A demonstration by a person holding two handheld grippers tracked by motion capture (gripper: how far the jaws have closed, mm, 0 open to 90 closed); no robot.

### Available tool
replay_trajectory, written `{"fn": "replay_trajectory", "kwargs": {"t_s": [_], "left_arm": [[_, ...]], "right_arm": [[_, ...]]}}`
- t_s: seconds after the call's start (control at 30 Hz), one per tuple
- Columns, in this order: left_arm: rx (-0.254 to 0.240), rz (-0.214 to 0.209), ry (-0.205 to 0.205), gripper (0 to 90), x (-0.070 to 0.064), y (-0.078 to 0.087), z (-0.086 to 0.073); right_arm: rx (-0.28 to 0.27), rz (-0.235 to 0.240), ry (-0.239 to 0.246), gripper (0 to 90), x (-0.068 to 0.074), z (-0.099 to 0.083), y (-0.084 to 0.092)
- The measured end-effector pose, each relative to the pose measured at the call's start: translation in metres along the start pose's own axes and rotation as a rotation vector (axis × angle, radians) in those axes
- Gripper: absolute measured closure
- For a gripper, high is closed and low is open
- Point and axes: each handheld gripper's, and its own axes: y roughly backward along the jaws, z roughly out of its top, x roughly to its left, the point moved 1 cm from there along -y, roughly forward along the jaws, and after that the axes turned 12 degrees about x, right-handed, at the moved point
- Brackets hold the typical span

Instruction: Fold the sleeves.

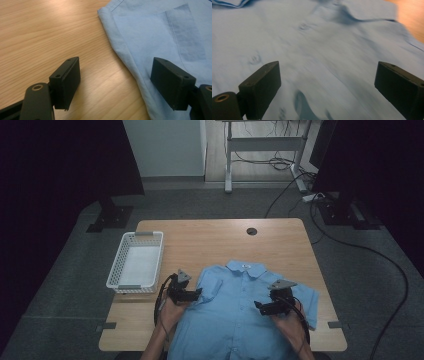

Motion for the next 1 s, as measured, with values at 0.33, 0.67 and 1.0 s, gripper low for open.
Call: {"fn": "replay_trajectory", "kwargs": {"t_s": [0.33, 0.67, 1.0], "left_arm": [[0.002, 0.037, 0.052, 22.3, 0.021, 0.006, -0.009], [0.002, 0.053, 0.076, 22.3, 0.028, 0.009, -0.013], [0.003, 0.052, 0.074, 22.3, 0.029, 0.01, -0.013]], "right_arm": [[0.001, -0.097, -0.106, 8.5, -0.043, -0.019, 0.018], [0.009, -0.177, -0.234, 13.1, -0.087, -0.051, 0.032], [0.012, -0.164, -0.26, 57.8, -0.086, -0.062, 0.032]]}}
